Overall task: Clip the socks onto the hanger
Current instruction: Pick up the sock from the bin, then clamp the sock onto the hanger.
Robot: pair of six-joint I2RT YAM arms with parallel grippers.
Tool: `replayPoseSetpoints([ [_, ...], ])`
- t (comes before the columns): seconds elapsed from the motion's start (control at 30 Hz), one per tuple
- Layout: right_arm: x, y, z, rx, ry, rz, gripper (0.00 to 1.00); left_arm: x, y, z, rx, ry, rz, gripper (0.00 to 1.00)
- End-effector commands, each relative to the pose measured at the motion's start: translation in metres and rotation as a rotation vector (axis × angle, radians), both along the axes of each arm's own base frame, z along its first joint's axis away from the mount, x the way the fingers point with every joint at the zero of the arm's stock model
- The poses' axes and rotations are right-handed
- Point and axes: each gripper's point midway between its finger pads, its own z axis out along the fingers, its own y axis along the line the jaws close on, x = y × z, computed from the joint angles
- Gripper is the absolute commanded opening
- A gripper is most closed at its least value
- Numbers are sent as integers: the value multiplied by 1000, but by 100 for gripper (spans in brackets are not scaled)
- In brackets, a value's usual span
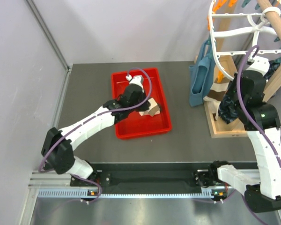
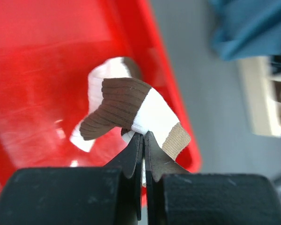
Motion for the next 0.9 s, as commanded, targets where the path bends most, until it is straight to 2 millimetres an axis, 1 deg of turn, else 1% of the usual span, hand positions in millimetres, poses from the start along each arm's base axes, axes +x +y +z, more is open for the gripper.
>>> replayPoseSetpoints([
  [0.0,-9,8,-15,29,61,48,0,-16,-24,38,-206,-35,-113,0],
  [0.03,-9,10,-14,34,60,56,0,-24,-30,39,-248,-22,-144,0],
  [0.07,-10,11,-14,41,59,60,0,-30,-40,62,-342,-53,-200,0],
  [0.1,-9,14,-13,54,56,76,0,-35,-46,70,-413,-31,-207,0],
  [0.13,-10,17,-12,63,55,87,0,-40,-51,72,-467,-26,-228,0],
  [0.17,-10,21,-11,77,52,112,0,-50,-59,81,-533,-9,-286,0],
  [0.2,-10,24,-11,90,51,120,0,-51,-68,104,-652,-26,-302,0],
  [0.27,-9,29,-10,110,47,145,0,-60,-79,106,-745,19,-345,0],
  [0.3,-9,35,-11,128,50,168,0,-67,-87,115,-808,42,-384,0],
  [0.33,-9,37,-12,137,53,179,0,-69,-92,132,-862,-6,-425,0],
  [0.37,-8,39,-12,145,55,187,0,-68,-101,128,-870,1,-435,0],
  [0.4,-8,43,-13,155,56,202,0,-73,-109,130,-881,5,-447,0],
  [0.43,-8,44,-12,160,55,209,0,-73,-116,140,-902,-16,-461,0],
  [0.47,-8,45,-13,163,57,211,0,-80,-130,134,-903,7,-481,0],
  [0.5,-9,45,-13,165,56,210,0,-81,-137,136,-915,5,-487,0],
  [0.53,-10,45,-13,164,55,212,0,-81,-144,149,-951,-24,-493,0],
  [0.57,-10,45,-12,166,52,212,0,-80,-154,141,-956,-5,-489,0],
  [0.6,-11,46,-11,168,50,221,0,-86,-163,143,-985,22,-494,0],
  [0.63,-11,47,-10,171,47,224,0,-82,-168,149,-1011,20,-477,0],
  [0.67,-12,48,-9,174,45,230,0,-79,-176,144,-1030,32,-472,0],
  [0.7,-11,51,-8,178,44,244,0,-78,-180,145,-1062,66,-456,0],
  [0.73,-12,52,-8,184,41,249,0,-76,-184,149,-1088,75,-449,0],
  [0.8,-12,55,-8,189,43,267,0,-69,-190,150,-1145,109,-414,0],
  [0.83,-12,56,-8,191,44,271,0,-66,-192,155,-1163,115,-404,0],
  [0.87,-12,57,-8,191,44,276,0,-60,-195,152,-1174,119,-370,0],
])
